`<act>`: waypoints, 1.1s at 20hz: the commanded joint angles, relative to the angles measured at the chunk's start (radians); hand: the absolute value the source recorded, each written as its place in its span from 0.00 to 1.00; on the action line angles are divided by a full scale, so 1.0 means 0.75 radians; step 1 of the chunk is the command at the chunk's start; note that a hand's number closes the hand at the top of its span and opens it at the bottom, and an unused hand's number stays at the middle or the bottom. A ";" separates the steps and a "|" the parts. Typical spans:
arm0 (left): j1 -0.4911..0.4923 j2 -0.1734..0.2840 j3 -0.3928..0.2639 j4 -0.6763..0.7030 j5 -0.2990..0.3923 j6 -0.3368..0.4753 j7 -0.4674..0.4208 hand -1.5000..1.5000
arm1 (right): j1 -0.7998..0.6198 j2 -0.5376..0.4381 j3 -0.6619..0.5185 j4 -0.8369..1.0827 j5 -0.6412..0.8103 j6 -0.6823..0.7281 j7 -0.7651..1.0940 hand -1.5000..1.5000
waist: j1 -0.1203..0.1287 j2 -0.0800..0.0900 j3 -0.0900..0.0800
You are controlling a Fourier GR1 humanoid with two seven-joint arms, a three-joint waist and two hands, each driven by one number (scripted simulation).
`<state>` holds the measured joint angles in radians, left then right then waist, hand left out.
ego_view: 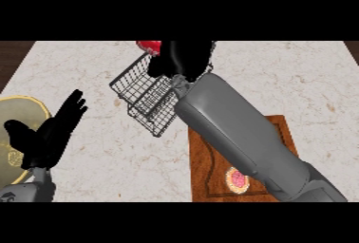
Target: Pick the can from the cutting board and place it in the tiered basket
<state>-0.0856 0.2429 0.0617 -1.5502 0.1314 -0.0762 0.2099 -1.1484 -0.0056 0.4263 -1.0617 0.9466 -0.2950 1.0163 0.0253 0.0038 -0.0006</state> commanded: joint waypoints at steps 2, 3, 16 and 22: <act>-0.002 -0.007 -0.013 -0.065 0.009 0.000 0.065 0.50 | -0.027 0.007 -0.009 0.149 0.028 -0.322 0.043 1.00 | 0.017 0.003 0.000; -0.013 -0.014 -0.015 -0.033 -0.009 0.013 0.061 0.50 | -0.109 0.007 -0.086 0.192 -0.012 -0.278 -0.004 0.00 | 0.010 0.003 0.000; -0.030 -0.018 -0.001 -0.040 -0.029 0.009 0.036 0.50 | -0.141 0.007 -0.040 0.312 -0.215 -0.644 -0.041 0.00 | 0.014 0.002 0.000; 0.020 -0.008 0.005 -0.074 -0.016 -0.006 0.065 0.50 | -0.128 0.007 -0.218 0.159 -0.282 -0.794 -0.097 0.00 | -0.010 -0.007 0.002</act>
<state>-0.0814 0.2235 0.0593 -1.5870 0.1189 -0.0744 0.2450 -1.2460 -0.0049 0.3146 -0.8792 0.7646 -0.7619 0.9113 0.0253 0.0036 0.0002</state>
